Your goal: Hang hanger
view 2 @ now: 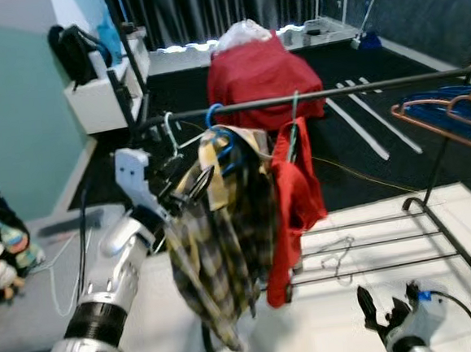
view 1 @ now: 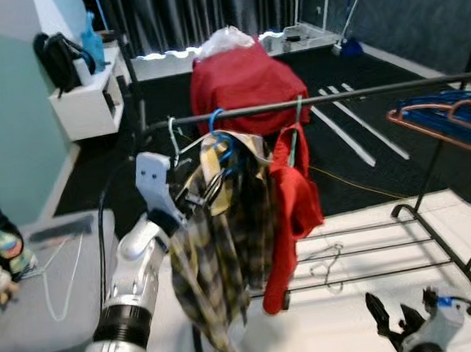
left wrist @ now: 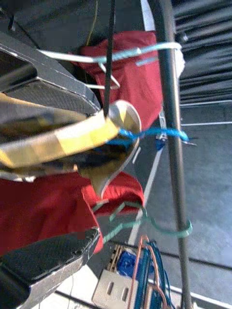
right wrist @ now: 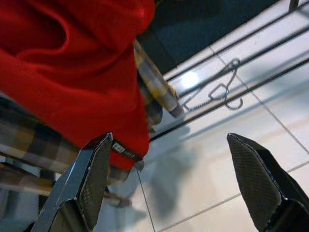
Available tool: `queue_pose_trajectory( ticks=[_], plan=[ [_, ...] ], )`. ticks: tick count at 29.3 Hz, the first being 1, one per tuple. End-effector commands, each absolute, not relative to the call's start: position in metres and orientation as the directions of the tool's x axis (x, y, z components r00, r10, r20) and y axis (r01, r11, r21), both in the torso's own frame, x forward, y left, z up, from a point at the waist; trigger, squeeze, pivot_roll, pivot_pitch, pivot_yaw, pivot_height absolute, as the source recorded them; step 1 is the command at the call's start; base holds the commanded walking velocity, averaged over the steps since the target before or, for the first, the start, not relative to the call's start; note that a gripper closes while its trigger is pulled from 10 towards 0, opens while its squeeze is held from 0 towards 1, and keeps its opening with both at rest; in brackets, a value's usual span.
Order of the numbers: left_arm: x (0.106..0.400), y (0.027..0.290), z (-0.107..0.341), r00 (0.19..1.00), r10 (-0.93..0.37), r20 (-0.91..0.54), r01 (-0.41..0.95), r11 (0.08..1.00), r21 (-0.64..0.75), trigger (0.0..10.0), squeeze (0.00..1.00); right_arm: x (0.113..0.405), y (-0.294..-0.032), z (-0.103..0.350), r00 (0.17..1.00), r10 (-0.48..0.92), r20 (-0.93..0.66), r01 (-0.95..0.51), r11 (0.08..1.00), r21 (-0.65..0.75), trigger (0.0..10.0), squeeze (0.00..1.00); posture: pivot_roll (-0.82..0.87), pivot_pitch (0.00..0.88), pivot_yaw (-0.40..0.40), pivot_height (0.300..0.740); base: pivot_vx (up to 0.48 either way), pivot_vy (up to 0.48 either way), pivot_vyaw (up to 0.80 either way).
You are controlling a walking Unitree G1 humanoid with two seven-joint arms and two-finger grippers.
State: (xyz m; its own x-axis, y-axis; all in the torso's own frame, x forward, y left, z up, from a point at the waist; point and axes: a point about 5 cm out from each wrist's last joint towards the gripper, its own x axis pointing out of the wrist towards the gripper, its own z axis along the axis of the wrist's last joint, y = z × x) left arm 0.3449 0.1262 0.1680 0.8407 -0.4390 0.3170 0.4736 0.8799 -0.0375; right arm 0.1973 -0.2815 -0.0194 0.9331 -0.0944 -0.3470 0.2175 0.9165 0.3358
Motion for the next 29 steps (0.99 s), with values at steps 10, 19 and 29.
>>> queue_pose_trajectory(
  ticks=[10,19,29],
  plan=[
    [0.341,0.100,0.158,0.833,-0.492,0.254,0.513,0.858,-0.022,10.0,0.00,0.199,-0.280,-0.019,0.933,-0.099,-0.345,0.225,0.911,0.347,10.0,0.00,-0.24,0.000,0.077,0.740,0.246,0.000,0.00],
    [0.334,0.074,0.151,0.787,-0.589,0.183,0.589,0.806,0.063,10.0,0.00,0.201,-0.279,-0.018,0.933,-0.102,-0.346,0.228,0.910,0.347,10.0,0.00,-0.25,0.000,0.082,0.740,0.108,0.000,0.00],
    [0.322,0.062,0.152,0.696,-0.691,0.194,0.693,0.718,0.067,10.0,0.00,0.200,-0.279,-0.018,0.932,-0.103,-0.348,0.230,0.909,0.348,10.0,0.00,-0.24,0.000,0.081,0.740,0.000,0.000,0.00]
  ],
)
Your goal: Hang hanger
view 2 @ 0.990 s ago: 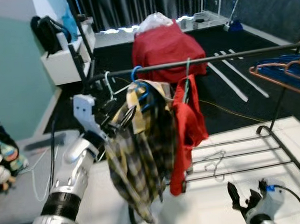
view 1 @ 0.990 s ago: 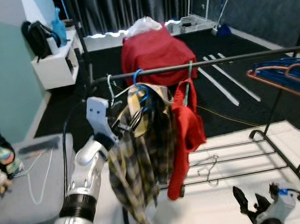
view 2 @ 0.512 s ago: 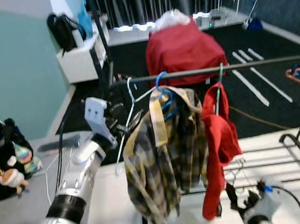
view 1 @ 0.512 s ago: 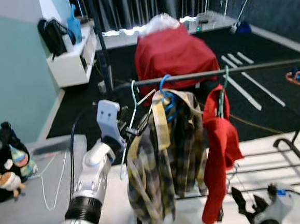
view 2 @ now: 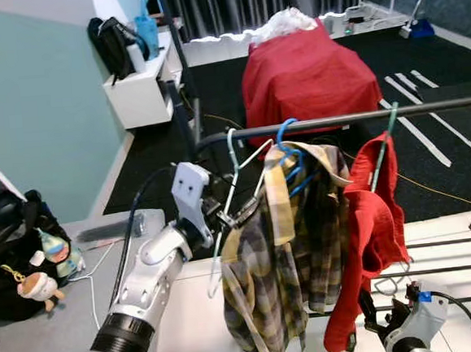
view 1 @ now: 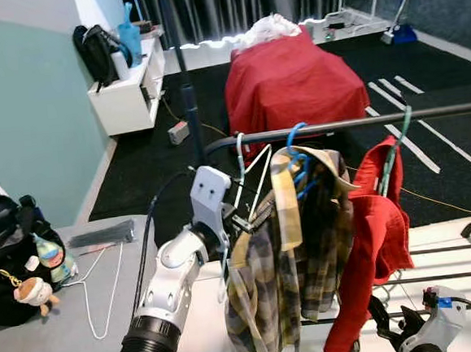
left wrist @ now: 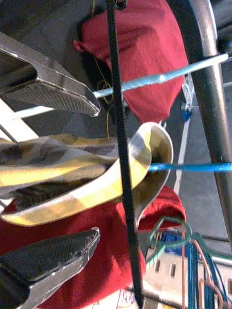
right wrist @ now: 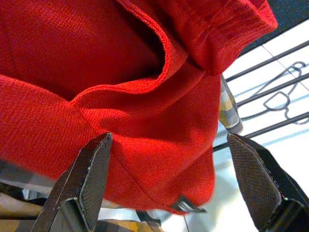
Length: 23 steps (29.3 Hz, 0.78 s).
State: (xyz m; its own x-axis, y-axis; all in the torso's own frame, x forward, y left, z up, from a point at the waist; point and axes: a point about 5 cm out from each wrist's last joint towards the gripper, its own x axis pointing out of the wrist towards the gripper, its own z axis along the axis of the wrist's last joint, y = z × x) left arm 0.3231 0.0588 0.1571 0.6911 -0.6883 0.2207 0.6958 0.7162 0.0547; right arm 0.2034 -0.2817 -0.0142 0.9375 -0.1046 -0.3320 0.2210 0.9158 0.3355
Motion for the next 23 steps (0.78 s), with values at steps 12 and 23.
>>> queue_pose_trajectory(
  ticks=[12,23],
  plan=[
    [0.317,0.050,0.144,0.689,-0.709,0.150,0.707,0.703,0.075,10.0,0.00,0.200,-0.279,-0.018,0.930,-0.091,-0.357,0.222,0.912,0.346,10.0,0.00,-0.25,0.000,0.081,0.740,0.000,0.000,-0.40],
    [0.328,0.058,0.145,0.829,-0.549,0.111,0.545,0.836,0.061,10.0,0.00,0.200,-0.279,-0.017,0.932,-0.104,-0.347,0.230,0.910,0.345,10.0,0.00,-0.25,0.000,0.081,0.740,0.000,0.000,-0.23]
  ],
)
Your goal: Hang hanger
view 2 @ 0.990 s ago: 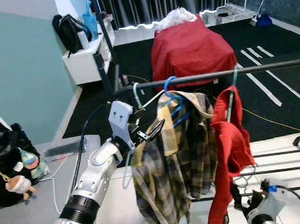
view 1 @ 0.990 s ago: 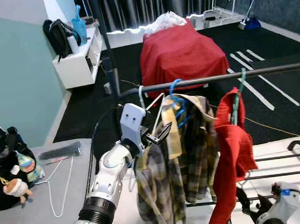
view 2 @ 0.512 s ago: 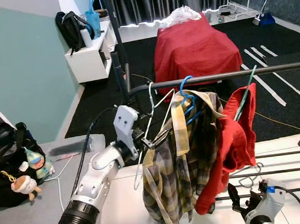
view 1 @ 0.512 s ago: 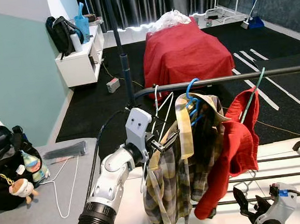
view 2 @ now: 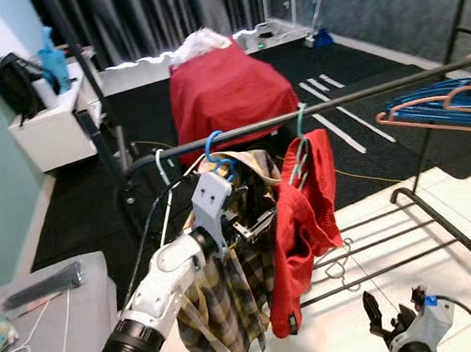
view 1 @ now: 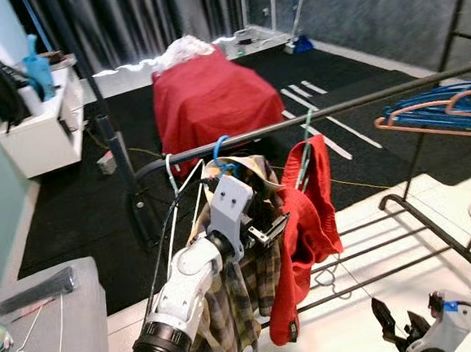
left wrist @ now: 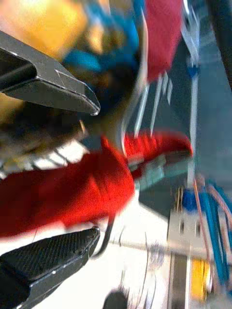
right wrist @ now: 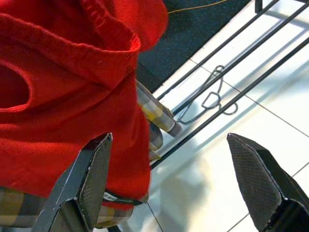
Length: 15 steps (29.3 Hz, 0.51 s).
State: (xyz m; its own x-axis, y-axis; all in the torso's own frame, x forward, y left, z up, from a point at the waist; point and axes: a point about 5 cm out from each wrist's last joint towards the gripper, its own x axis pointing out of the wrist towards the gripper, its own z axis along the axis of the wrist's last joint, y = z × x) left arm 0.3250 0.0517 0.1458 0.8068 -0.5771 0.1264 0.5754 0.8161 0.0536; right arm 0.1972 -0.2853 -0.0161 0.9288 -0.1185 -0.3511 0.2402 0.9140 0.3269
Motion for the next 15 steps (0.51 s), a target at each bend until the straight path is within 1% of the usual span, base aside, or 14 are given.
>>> queue_pose_trajectory(
  ticks=[1,2,5,6,7,8,9,10,12,13,14,15],
  plan=[
    [0.328,0.058,0.145,0.829,-0.549,0.111,0.545,0.836,0.061,10.0,0.00,0.200,-0.279,-0.017,0.932,-0.104,-0.347,0.230,0.910,0.345,10.0,0.00,-0.25,0.000,0.081,0.740,0.000,0.000,0.00],
    [0.329,0.061,0.148,0.847,-0.518,0.120,0.515,0.855,0.059,10.0,0.00,0.200,-0.279,-0.017,0.932,-0.104,-0.347,0.230,0.910,0.345,10.0,0.00,-0.25,0.000,0.082,0.740,0.000,0.000,0.00],
    [0.330,0.063,0.152,0.855,-0.501,0.137,0.498,0.865,0.053,10.0,0.00,0.200,-0.279,-0.017,0.932,-0.105,-0.347,0.231,0.910,0.345,10.0,0.00,-0.25,0.000,0.081,0.740,0.000,0.000,0.00],
    [0.330,0.068,0.157,0.861,-0.486,0.150,0.481,0.874,0.068,10.0,0.00,0.200,-0.279,-0.017,0.932,-0.104,-0.347,0.231,0.909,0.346,10.0,0.00,-0.25,0.000,0.083,0.740,0.000,0.000,0.00],
    [0.330,0.068,0.157,0.861,-0.486,0.150,0.481,0.874,0.068,10.0,0.00,0.200,-0.279,-0.017,0.932,-0.104,-0.347,0.231,0.909,0.346,10.0,0.00,-0.25,0.000,0.083,0.740,0.000,0.000,0.00],
    [0.330,0.075,0.160,0.869,-0.469,0.156,0.461,0.883,0.083,10.0,0.00,0.200,-0.279,-0.017,0.932,-0.104,-0.347,0.231,0.909,0.346,10.0,0.00,-0.24,0.000,0.083,0.740,0.000,0.000,0.00],
    [0.330,0.075,0.160,0.869,-0.469,0.156,0.461,0.883,0.083,10.0,0.00,0.200,-0.279,-0.017,0.932,-0.104,-0.347,0.231,0.909,0.346,10.0,0.00,-0.24,0.000,0.083,0.740,0.000,0.000,0.00],
    [0.331,0.083,0.160,0.882,-0.447,0.148,0.436,0.894,0.101,10.0,0.00,0.200,-0.279,-0.017,0.932,-0.104,-0.348,0.232,0.909,0.347,10.0,0.00,-0.24,0.000,0.082,0.740,0.000,0.000,0.00],
    [0.331,0.083,0.160,0.882,-0.447,0.148,0.436,0.894,0.101,10.0,0.00,0.200,-0.279,-0.017,0.932,-0.104,-0.348,0.232,0.909,0.347,10.0,0.00,-0.24,0.000,0.082,0.740,0.000,0.000,0.00],
    [0.332,0.088,0.156,0.895,-0.432,0.110,0.419,0.900,0.123,10.0,0.00,0.200,-0.279,-0.017,0.931,-0.105,-0.349,0.232,0.909,0.347,10.0,0.00,-0.24,0.000,0.079,0.740,0.000,0.000,0.00],
    [0.332,0.088,0.156,0.895,-0.432,0.110,0.419,0.900,0.123,10.0,0.00,0.200,-0.279,-0.017,0.931,-0.105,-0.349,0.232,0.909,0.347,10.0,0.00,-0.24,0.000,0.079,0.740,0.000,0.000,0.00],
    [0.332,0.090,0.152,0.902,-0.425,0.078,0.413,0.900,0.136,10.0,0.00,0.200,-0.280,-0.017,0.931,-0.105,-0.349,0.233,0.908,0.348,10.0,0.00,-0.24,0.000,0.079,0.740,0.000,0.000,0.00]
  ],
)
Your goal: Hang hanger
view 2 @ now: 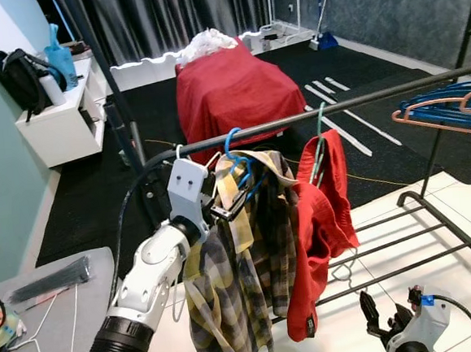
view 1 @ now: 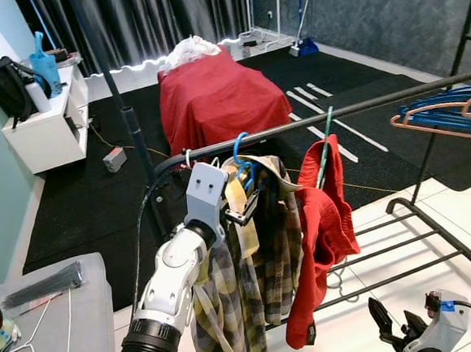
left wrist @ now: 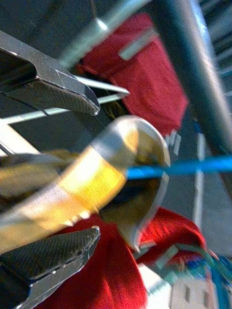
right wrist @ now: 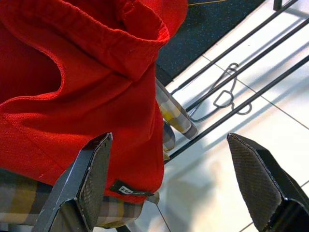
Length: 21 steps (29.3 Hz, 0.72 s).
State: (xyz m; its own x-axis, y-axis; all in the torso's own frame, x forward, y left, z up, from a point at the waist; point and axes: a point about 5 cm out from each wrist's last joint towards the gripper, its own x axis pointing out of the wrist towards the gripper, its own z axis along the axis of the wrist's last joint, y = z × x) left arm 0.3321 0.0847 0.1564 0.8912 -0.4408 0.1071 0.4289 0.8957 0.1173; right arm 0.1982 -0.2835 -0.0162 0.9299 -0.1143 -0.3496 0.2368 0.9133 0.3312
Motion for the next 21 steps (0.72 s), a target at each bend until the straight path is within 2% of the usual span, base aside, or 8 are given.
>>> queue_pose_trajectory(
  ticks=[1,6,16,17,18,19,21],
  plan=[
    [0.331,0.089,0.148,0.905,-0.424,0.042,0.414,0.898,0.151,10.0,0.00,0.200,-0.280,-0.017,0.931,-0.105,-0.350,0.233,0.908,0.348,10.0,0.00,-0.24,0.000,0.079,0.740,0.000,0.000,0.00],
    [0.327,0.076,0.138,0.898,-0.435,-0.064,0.439,0.878,0.192,10.0,0.00,0.200,-0.280,-0.017,0.931,-0.106,-0.350,0.234,0.908,0.347,10.0,0.00,-0.24,0.000,0.081,0.740,0.000,0.000,0.00],
    [0.327,0.072,0.135,0.900,-0.416,-0.129,0.434,0.882,0.181,10.0,0.00,0.200,-0.279,-0.016,0.931,-0.107,-0.348,0.234,0.908,0.347,10.0,0.00,-0.24,0.000,0.082,0.740,0.000,0.000,0.00],
    [0.326,0.072,0.134,0.897,-0.420,-0.137,0.439,0.881,0.177,4.0,0.00,0.200,-0.279,-0.016,0.931,-0.107,-0.348,0.234,0.908,0.347,10.0,0.00,-0.24,0.000,0.082,0.740,0.000,0.000,0.00],
    [0.326,0.072,0.134,0.897,-0.420,-0.137,0.439,0.881,0.177,4.0,0.00,0.200,-0.279,-0.016,0.931,-0.107,-0.348,0.234,0.908,0.347,10.0,0.00,-0.24,0.000,0.082,0.740,0.000,0.000,0.00],
    [0.326,0.073,0.132,0.895,-0.416,-0.158,0.441,0.879,0.183,0.0,0.00,0.200,-0.279,-0.016,0.931,-0.107,-0.348,0.234,0.908,0.347,10.0,0.00,-0.24,0.000,0.082,0.740,0.000,0.000,0.00],
    [0.326,0.075,0.130,0.895,-0.412,-0.173,0.440,0.878,0.189,0.0,0.00,0.200,-0.279,-0.016,0.931,-0.107,-0.349,0.235,0.908,0.348,10.0,0.00,-0.24,0.000,0.082,0.740,0.000,0.000,0.00]
  ],
)
